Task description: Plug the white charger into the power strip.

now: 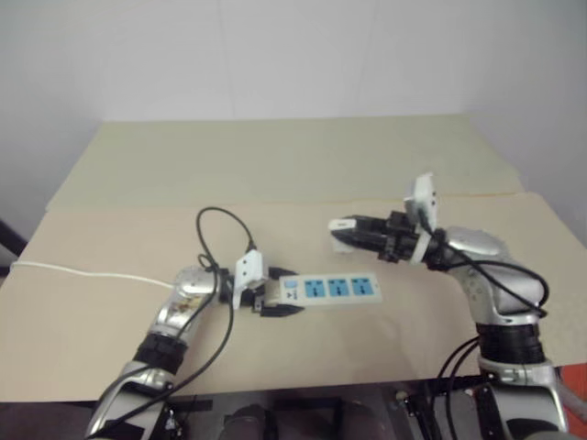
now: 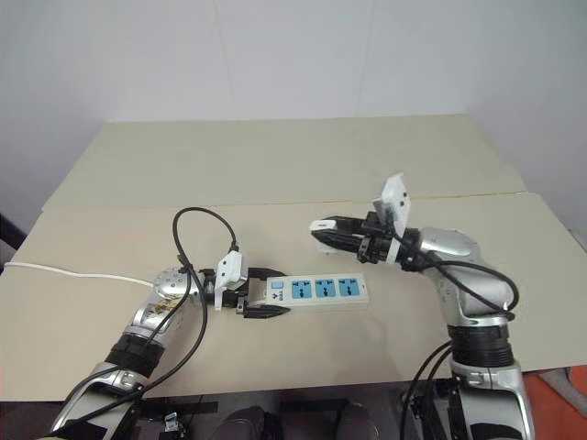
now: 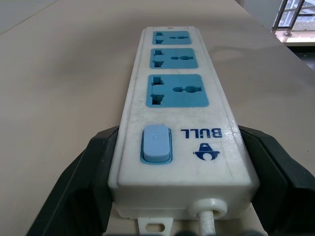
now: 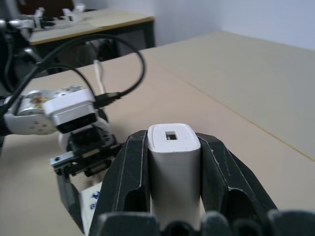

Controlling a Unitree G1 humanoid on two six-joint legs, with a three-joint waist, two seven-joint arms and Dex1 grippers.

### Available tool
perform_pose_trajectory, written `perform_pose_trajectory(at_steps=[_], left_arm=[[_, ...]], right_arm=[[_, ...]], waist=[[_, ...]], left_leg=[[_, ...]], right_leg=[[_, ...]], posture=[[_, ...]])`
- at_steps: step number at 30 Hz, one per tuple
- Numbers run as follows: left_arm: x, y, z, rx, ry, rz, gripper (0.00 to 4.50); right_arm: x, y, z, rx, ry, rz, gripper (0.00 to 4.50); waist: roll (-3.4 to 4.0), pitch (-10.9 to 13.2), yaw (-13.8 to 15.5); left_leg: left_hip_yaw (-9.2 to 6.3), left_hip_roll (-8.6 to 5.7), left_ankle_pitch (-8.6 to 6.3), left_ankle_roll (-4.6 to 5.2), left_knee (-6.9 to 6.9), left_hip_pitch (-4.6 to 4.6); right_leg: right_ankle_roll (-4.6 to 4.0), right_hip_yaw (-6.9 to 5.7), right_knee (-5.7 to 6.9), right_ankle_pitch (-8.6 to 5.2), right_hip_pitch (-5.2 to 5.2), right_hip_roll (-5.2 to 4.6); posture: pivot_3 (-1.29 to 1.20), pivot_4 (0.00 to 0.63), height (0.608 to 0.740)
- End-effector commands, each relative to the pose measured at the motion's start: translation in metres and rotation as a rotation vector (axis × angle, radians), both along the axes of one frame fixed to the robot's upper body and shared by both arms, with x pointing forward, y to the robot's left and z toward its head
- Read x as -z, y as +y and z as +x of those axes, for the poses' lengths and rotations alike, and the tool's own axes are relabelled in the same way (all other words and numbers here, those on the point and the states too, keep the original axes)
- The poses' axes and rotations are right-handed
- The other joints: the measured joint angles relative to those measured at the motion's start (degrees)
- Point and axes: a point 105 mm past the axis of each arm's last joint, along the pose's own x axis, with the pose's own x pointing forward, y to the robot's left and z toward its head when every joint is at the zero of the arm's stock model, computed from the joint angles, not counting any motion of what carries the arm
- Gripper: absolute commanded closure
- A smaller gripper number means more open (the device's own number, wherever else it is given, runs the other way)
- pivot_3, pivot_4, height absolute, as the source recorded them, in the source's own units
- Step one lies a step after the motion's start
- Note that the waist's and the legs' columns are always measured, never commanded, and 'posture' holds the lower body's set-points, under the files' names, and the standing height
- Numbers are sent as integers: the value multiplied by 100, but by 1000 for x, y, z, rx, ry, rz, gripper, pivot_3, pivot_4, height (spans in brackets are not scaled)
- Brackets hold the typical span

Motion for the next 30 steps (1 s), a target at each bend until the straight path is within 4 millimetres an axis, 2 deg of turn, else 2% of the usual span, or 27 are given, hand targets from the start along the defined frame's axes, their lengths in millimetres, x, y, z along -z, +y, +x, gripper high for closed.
perform_pose_trajectory(at_steps=[1,14,20,30], left_arm=[[9,3,-1,-6,25,36,1230],[11,5,-4,-17,36,30,1230],[11,11,-5,-28,37,39,1230],[11,15,-9,-38,44,45,1230]], right_arm=[[-4,7,-4,-66,-66,14,3386],[12,40,-10,-247,-237,13,3386],[16,53,-10,-305,-247,30,3386],[31,56,-8,-329,-201,38,3386]], waist=[[0,0,1],[0,0,-15],[0,0,-31],[0,0,-51]], left_leg=[[-1,0,0,0,0,0],[1,2,0,0,-2,10],[2,4,0,-1,-3,11],[4,8,1,-3,-7,13]], right_leg=[[0,0,0,0,0,0],[-1,1,1,-1,6,4],[-2,3,1,-1,4,5],[-6,3,2,-3,2,11]], posture=[[0,150,740],[0,150,740],[0,150,740],[0,150,740]])
